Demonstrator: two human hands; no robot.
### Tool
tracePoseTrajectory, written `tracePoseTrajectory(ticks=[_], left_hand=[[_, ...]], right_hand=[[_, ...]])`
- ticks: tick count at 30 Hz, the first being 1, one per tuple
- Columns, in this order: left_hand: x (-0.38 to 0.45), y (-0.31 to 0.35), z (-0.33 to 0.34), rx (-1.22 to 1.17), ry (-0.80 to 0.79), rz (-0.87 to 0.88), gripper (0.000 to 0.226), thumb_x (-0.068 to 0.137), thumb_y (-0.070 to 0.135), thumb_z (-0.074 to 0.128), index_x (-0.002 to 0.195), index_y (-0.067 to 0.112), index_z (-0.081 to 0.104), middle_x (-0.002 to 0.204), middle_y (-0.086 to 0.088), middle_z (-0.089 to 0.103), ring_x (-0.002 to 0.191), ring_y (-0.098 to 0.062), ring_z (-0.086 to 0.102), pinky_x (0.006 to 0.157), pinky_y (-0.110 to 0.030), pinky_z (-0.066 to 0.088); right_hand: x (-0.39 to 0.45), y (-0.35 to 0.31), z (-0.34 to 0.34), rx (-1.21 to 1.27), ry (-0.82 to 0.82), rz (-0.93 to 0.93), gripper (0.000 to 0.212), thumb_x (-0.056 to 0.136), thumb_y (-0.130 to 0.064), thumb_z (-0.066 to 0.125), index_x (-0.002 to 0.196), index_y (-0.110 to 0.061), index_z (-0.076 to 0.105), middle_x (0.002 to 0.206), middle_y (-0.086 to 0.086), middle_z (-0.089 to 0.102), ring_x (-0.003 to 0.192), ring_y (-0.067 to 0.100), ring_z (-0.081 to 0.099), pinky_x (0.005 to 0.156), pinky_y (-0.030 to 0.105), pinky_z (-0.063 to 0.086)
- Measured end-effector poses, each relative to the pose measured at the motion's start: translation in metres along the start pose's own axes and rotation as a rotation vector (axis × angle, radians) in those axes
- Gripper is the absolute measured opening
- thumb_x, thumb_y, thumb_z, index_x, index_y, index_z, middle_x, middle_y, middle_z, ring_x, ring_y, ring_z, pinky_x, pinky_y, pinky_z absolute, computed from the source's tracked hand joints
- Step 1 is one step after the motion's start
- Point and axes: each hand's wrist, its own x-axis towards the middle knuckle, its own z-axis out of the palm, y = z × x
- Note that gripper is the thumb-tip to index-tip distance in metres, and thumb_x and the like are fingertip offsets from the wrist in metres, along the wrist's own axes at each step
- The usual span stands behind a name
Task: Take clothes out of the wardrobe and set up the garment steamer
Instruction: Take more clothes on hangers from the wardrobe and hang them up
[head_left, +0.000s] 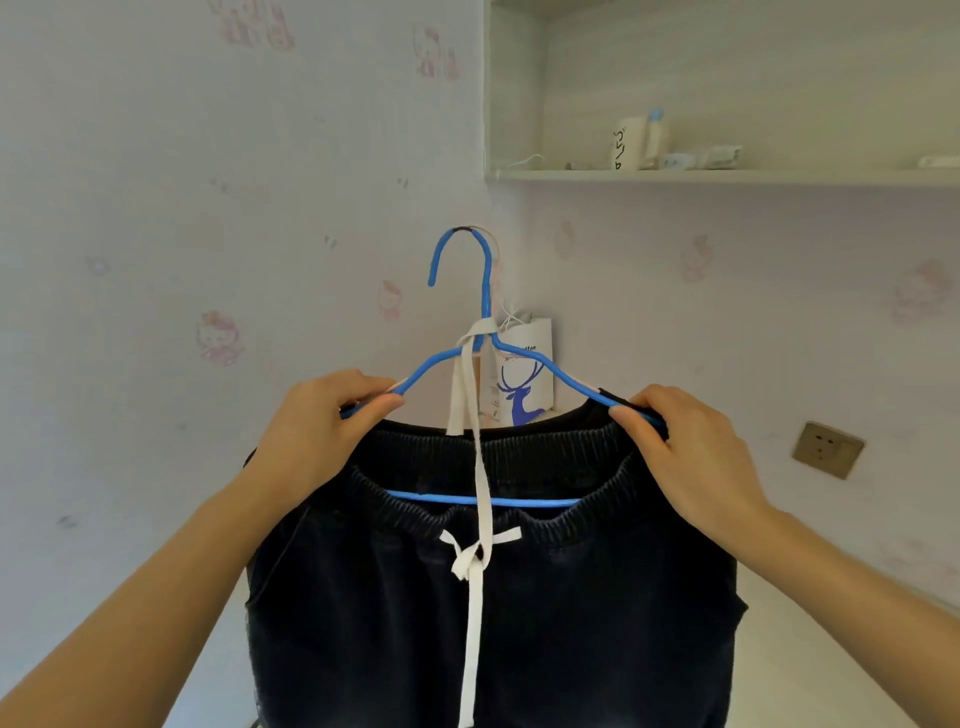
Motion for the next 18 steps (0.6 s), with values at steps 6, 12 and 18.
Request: tracePoseTrajectory(ticks=[6, 12, 18], left_hand=[[0.077, -0.058, 0.03, -0.016, -0.023, -0.031, 0.021, 0.088, 0.034, 0.062, 0.102, 0.024, 0.074, 0.081, 0.01, 0.067, 0.073, -0.011, 0.057, 0.067, -0.019, 0.044], [0.14, -0.112, 0.074, -0.033, -0.096, -0.078, 0.019, 0.089, 0.034, 0.063, 0.102, 0.025, 0.074, 0.081, 0.013, 0.066, 0.074, -0.013, 0.057, 0.068, -0.024, 0.045], [0.17, -0.163, 0.132, -0.032, -0.254, -0.146, 0.017, 0.091, 0.037, 0.06, 0.091, 0.023, 0.071, 0.073, 0.01, 0.063, 0.064, -0.006, 0.051, 0.063, -0.022, 0.044]], right_hand=[[0.086, 0.011, 0.055, -0.001, 0.008, 0.029, 0.027, 0.094, -0.046, 0.047, 0.089, -0.024, 0.061, 0.083, -0.007, 0.059, 0.075, 0.012, 0.055, 0.062, 0.029, 0.043], [0.145, 0.034, 0.111, -0.072, -0.023, 0.082, 0.028, 0.095, -0.045, 0.045, 0.09, -0.022, 0.06, 0.084, -0.005, 0.059, 0.075, 0.014, 0.054, 0.064, 0.032, 0.044], [0.168, 0.069, 0.172, -0.112, -0.113, 0.161, 0.025, 0.096, -0.041, 0.045, 0.091, -0.02, 0.056, 0.084, -0.004, 0.055, 0.075, 0.014, 0.052, 0.067, 0.03, 0.041]])
